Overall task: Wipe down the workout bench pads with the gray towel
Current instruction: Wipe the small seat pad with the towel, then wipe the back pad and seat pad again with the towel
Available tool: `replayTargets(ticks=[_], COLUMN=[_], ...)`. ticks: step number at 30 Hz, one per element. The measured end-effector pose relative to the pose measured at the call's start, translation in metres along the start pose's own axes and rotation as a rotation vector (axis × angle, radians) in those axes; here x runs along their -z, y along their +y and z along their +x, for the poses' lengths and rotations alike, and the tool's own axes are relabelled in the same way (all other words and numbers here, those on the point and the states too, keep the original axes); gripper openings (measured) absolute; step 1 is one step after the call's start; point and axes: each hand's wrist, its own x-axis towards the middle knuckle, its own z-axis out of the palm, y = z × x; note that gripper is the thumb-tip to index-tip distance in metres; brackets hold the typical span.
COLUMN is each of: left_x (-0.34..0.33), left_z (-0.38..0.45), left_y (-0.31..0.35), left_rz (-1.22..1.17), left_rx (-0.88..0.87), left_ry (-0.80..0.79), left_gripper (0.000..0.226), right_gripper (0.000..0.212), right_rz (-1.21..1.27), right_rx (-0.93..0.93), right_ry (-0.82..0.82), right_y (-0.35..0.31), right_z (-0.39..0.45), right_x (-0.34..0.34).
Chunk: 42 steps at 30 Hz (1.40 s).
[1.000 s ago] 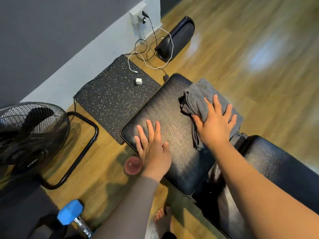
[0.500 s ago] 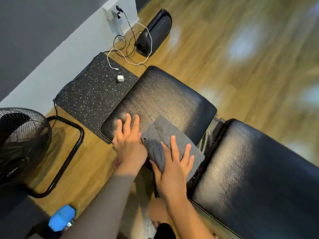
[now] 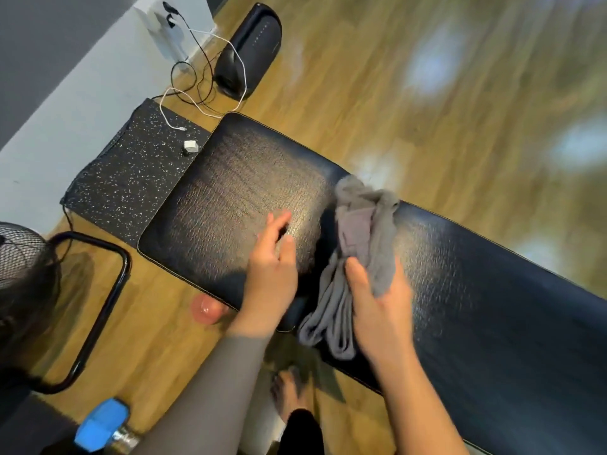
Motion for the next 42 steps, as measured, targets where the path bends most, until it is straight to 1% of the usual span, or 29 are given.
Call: replayTargets(ticks=[2, 4, 5, 7, 8, 9, 11, 13, 15, 17, 19, 21, 23, 26, 28, 30, 32, 34, 38, 42], left_x=[-0.018, -0.026, -0.027, -0.026, -0.026, -0.028, -0.032, -0.036, -0.043, -0.055, -0.068, -0.080, -0.086, -0.093, -0.100, -0.108, -0.115, -0.119, -0.121, -0.115], left_z=[-0.004, -0.005, -0.004, -0.002, -0.003, -0.004, -0.006, -0.006, -0.011, -0.023, -0.035, -0.044, -0.047, -0.049, -0.049, -0.044, -0.035, -0.028, -0.046, -0.091], left_y=[-0.011, -0.024, -0.026, -0.021, -0.015, -0.011, -0.005, -0.004, 0.001, 0.010, 0.019, 0.020, 0.017, 0.017, 0.021, 0.026, 0.031, 0.035, 0.027, 0.004], left_rz=[0.167, 0.279, 0.266, 0.185, 0.167, 0.174, 0.229, 0.277, 0.213, 0.119, 0.092, 0.152, 0.250, 0.374, 0.425, 0.456, 0.484, 0.505, 0.531, 0.516], left_rx=[-0.035, -0.101, -0.109, -0.056, -0.028, -0.014, -0.005, -0.044, -0.123, -0.213, -0.212, -0.188, -0.210, -0.273, -0.315, -0.317, -0.306, -0.305, -0.253, -0.349], left_ry=[-0.109, -0.116, -0.080, -0.019, -0.009, -0.003, -0.009, -0.043, -0.118, -0.194, -0.275, -0.358, -0.389, -0.373, -0.375, -0.410, -0.438, -0.428, -0.341, -0.190], left_gripper=[0.043, 0.046, 0.047, 0.043, 0.042, 0.040, 0.040, 0.045, 0.041, 0.040, 0.041, 0.044, 0.046, 0.051, 0.052, 0.055, 0.062, 0.066, 0.066, 0.061], right_gripper=[0.046, 0.051, 0.054, 0.058, 0.058, 0.057, 0.059, 0.062, 0.064, 0.063, 0.063, 0.067, 0.067, 0.057, 0.061, 0.065, 0.062, 0.059, 0.049, 0.055], right_rz=[-0.227, -0.596, -0.797, -1.132, -1.228, -1.279, -1.273, -1.264, -1.268, -1.218, -1.167, -1.162, -1.163, -1.150, -1.189, -1.199, -1.199, -1.203, -1.146, -1.136], right_rx=[0.140, 0.280, 0.320, 0.337, 0.340, 0.352, 0.371, 0.380, 0.380, 0.372, 0.346, 0.323, 0.343, 0.336, 0.294, 0.270, 0.269, 0.258, 0.229, 0.233], right_ry=[0.000, -0.125, -0.194, -0.386, -0.471, -0.521, -0.554, -0.525, -0.503, -0.446, -0.384, -0.368, -0.365, -0.321, -0.310, -0.299, -0.287, -0.287, -0.267, -0.240], right_y=[-0.003, 0.013, 0.026, 0.056, 0.070, 0.079, 0.090, 0.089, 0.089, 0.093, 0.094, 0.093, 0.094, 0.091, 0.088, 0.085, 0.082, 0.082, 0.081, 0.090], right_z=[0.017, 0.027, 0.024, 0.002, -0.011, -0.024, -0.036, -0.032, -0.026, -0.018, -0.007, 0.002, 0.014, 0.039, 0.058, 0.078, 0.091, 0.093, 0.075, 0.023], right_x=[0.026, 0.043, 0.047, 0.050, 0.052, 0.054, 0.059, 0.061, 0.062, 0.064, 0.065, 0.065, 0.066, 0.071, 0.073, 0.076, 0.079, 0.078, 0.076, 0.085])
